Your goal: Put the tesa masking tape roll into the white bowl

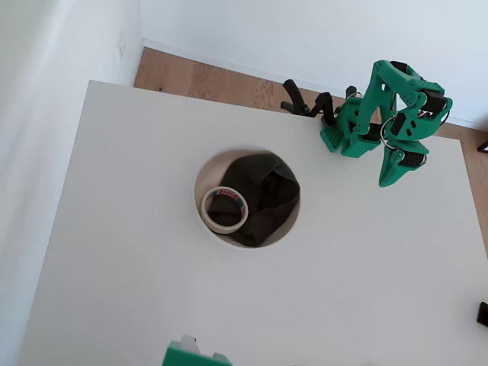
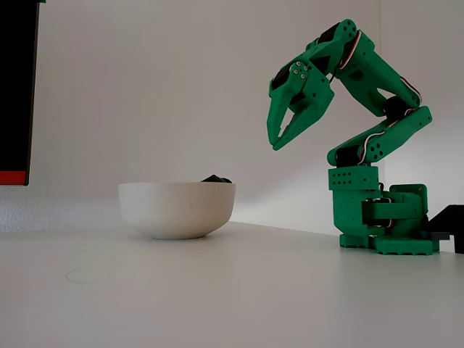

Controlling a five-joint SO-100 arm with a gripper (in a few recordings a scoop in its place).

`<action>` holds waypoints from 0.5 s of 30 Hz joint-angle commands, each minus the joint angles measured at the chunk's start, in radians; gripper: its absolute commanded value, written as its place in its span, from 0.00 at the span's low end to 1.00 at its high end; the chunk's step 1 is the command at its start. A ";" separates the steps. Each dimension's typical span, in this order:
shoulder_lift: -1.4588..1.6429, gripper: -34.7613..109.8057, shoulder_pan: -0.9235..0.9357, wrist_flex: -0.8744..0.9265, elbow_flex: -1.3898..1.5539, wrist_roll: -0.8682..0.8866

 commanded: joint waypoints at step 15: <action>0.515 0.18 0.043 -0.048 0.468 -0.032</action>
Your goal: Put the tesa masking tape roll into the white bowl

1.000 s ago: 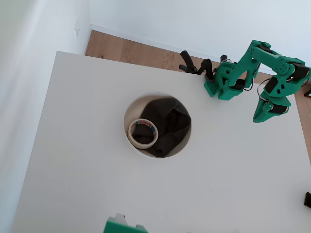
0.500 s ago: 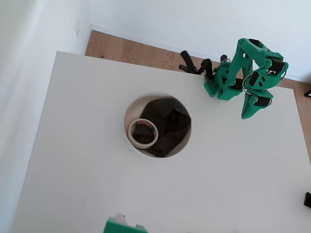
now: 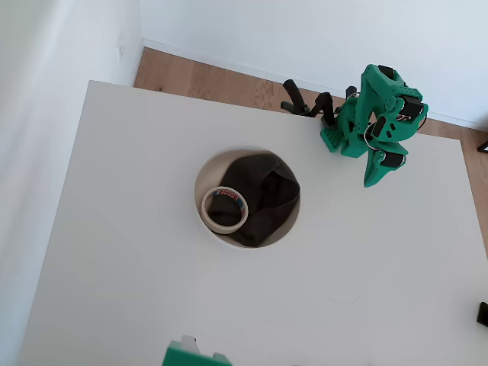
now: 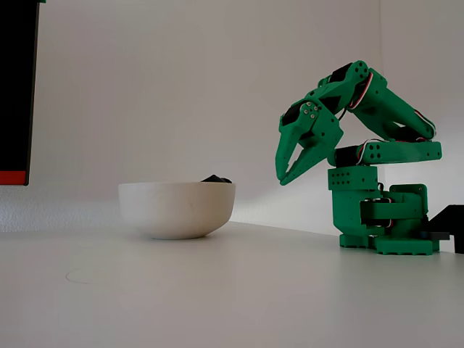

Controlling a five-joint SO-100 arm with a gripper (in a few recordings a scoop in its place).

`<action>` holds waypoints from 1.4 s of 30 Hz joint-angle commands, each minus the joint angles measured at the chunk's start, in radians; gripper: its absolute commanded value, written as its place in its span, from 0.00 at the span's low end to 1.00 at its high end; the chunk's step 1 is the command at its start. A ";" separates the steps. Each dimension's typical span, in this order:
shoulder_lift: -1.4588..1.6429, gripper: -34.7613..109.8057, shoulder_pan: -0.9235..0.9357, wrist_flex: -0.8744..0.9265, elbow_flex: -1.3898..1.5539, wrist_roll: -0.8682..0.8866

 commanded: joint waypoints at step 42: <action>0.186 0.18 0.034 0.040 0.178 -0.014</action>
